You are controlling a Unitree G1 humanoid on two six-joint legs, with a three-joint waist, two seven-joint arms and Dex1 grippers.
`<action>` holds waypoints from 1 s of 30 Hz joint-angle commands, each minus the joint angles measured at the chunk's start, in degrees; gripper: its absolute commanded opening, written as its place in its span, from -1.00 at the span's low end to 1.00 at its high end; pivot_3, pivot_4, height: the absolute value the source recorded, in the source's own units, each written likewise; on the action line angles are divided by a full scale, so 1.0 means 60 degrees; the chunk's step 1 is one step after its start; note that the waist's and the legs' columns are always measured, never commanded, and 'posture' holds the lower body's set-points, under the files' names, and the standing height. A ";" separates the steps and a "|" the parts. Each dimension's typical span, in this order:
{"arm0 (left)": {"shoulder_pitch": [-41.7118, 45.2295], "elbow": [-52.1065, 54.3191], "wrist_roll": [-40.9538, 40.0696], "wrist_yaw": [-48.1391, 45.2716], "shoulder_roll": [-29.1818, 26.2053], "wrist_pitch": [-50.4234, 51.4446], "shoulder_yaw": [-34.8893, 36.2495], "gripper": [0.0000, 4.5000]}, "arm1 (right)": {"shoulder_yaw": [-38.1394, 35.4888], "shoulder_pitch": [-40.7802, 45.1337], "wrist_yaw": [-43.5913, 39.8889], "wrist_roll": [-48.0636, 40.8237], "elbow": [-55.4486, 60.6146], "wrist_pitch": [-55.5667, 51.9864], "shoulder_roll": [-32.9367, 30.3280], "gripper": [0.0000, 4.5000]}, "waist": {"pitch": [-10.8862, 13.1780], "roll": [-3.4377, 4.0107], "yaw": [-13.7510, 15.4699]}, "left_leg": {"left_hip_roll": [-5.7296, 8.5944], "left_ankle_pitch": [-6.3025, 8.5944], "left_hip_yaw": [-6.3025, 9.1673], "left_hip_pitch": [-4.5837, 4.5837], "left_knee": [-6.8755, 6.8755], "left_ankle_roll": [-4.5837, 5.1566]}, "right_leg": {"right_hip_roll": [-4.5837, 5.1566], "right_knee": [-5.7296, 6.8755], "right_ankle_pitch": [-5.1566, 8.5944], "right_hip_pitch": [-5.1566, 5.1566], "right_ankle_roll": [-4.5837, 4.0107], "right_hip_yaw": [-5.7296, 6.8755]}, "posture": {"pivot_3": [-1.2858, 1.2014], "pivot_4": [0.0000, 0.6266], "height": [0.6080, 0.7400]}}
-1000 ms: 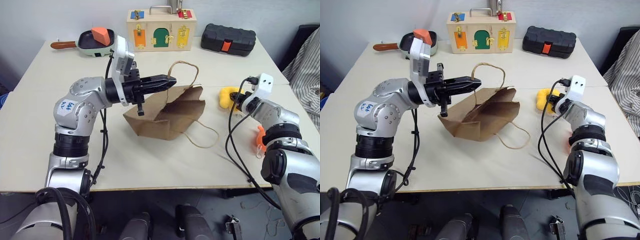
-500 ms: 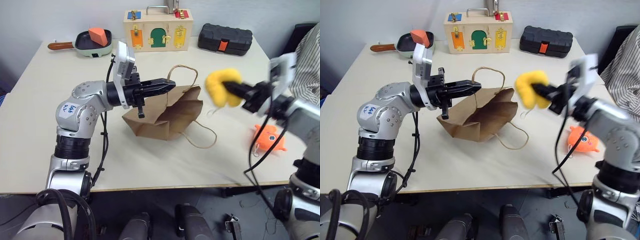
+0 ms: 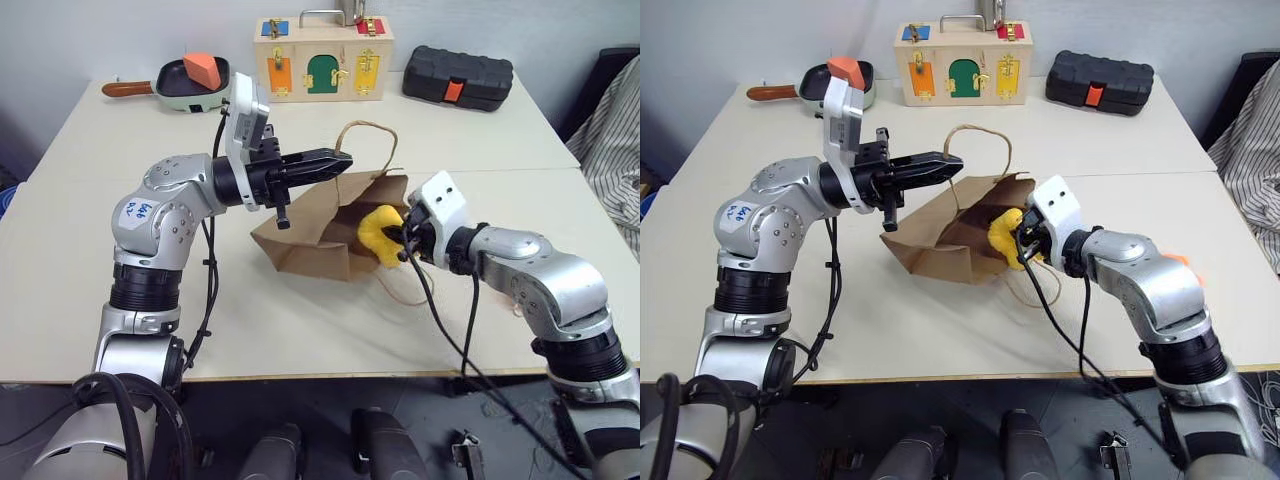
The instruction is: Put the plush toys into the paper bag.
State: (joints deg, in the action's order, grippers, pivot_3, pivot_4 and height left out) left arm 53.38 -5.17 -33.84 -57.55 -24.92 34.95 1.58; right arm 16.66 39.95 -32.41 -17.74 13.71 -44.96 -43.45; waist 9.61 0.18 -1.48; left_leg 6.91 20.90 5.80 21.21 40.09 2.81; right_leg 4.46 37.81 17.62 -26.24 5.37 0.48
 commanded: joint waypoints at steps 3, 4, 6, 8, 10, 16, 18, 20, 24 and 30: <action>0.0019 0.0327 -0.0201 0.0070 0.0153 -0.0130 0.0185 -1.00 | 0.1563 0.1307 -0.1562 0.2351 -0.0952 0.2908 -0.0100 -0.99 | 0.0000 -0.0001 -0.0041 | -0.0003 0.0000 -0.0006 0.0000 -0.0001 -0.0001 | -0.0002 0.0005 0.0000 -0.0018 0.0000 -0.0003 | 0.03 -0.52 1.00; 0.0023 0.0324 -0.0198 0.0080 0.0173 -0.0129 0.0187 -1.00 | 0.1685 0.1425 -0.1726 0.2568 -0.1117 0.3184 0.0002 -0.99 | 0.0000 -0.0001 -0.0040 | -0.0002 0.0000 -0.0007 0.0000 0.0000 -0.0001 | -0.0003 0.0016 0.0000 -0.0024 0.0000 -0.0007 | 0.03 -0.52 1.00; 0.0043 0.0332 -0.0193 0.0101 0.0220 -0.0119 0.0200 -1.00 | 0.2280 0.1688 -0.1927 0.3498 -0.1509 0.4293 0.0231 -0.99 | 0.0000 -0.0001 -0.0041 | -0.0004 0.0000 -0.0006 0.0000 0.0009 -0.0001 | -0.0004 0.0015 0.0000 -0.0029 0.0000 -0.0005 | 0.03 -0.52 1.00; 0.0089 0.0319 -0.0195 0.0111 0.0232 -0.0112 0.0223 -1.00 | 0.2612 0.1728 -0.1979 0.4063 -0.1837 0.5160 0.0646 -0.99 | 0.0000 -0.0001 -0.0030 | -0.0003 0.0000 -0.0009 0.0000 0.0009 -0.0001 | -0.0003 0.0016 0.0000 -0.0033 0.0000 -0.0006 | 0.03 -0.52 1.00; 0.0141 0.0272 -0.0185 0.0107 0.0221 -0.0127 0.0245 -1.00 | 0.2718 0.1631 -0.2099 0.4326 -0.2050 0.5734 0.1007 -0.99 | -0.0001 -0.0002 -0.0032 | -0.0004 0.0000 -0.0009 0.0001 0.0014 -0.0001 | -0.0002 0.0016 0.0000 -0.0032 0.0000 -0.0002 | 0.03 -0.52 1.00; 0.0098 0.0342 -0.0169 0.0170 0.0180 -0.0134 0.0306 -1.00 | 0.2528 0.1972 -0.1021 0.5629 -0.3222 0.7963 0.2017 -0.99 | -0.0001 -0.0002 -0.0028 | -0.0001 0.0000 -0.0003 0.0001 0.0024 -0.0001 | 0.0000 0.0019 0.0000 -0.0030 -0.0001 0.0011 | 0.03 -0.52 1.00; 0.0022 0.0437 -0.0166 0.0190 0.0150 -0.0115 0.0308 -1.00 | 0.2278 0.2086 -0.0758 0.5683 -0.3416 0.8631 0.2312 -0.99 | -0.0001 -0.0002 -0.0043 | 0.0001 0.0000 -0.0003 0.0001 0.0022 -0.0001 | 0.0000 0.0018 0.0000 -0.0032 -0.0001 0.0011 | 0.03 -0.52 1.00; -0.0014 0.0392 -0.0120 0.0205 0.0104 -0.0150 0.0320 -1.00 | 0.1783 0.2181 -0.0261 0.5367 -0.3537 0.9531 0.2768 -0.99 | -0.0001 -0.0002 -0.0061 | 0.0001 0.0000 -0.0003 0.0000 0.0020 -0.0001 | 0.0000 0.0020 0.0000 -0.0037 -0.0001 0.0019 | 0.03 -0.52 1.00; -0.0047 0.0298 -0.0103 0.0218 0.0045 -0.0175 0.0365 -1.00 | 0.1161 0.2084 -0.0072 0.4927 -0.3959 0.9974 0.3472 -0.99 | -0.0001 -0.0002 -0.0094 | -0.0002 0.0000 0.0000 -0.0002 0.0022 -0.0003 | 0.0000 0.0027 -0.0001 -0.0038 -0.0001 0.0034 | 0.03 -0.52 1.00; 0.0014 0.0245 -0.0160 0.0269 0.0065 -0.0141 0.0408 -1.00 | 0.0595 0.1663 -0.0780 0.3543 -0.5468 0.8036 0.4975 -0.99 | -0.0004 -0.0005 -0.0173 | -0.0005 0.0000 0.0004 -0.0007 0.0024 -0.0004 | -0.0001 0.0030 -0.0001 -0.0031 -0.0002 0.0035 | 0.03 -0.52 1.00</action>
State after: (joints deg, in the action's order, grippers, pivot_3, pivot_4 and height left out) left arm 53.26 -4.97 -33.90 -56.06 -24.11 34.91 2.32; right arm 21.81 50.36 -35.90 6.89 -17.52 6.76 -15.55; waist 9.58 0.15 -2.52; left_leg 6.88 20.89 5.82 21.17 40.22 2.78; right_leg 4.45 37.99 17.61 -26.43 5.36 0.69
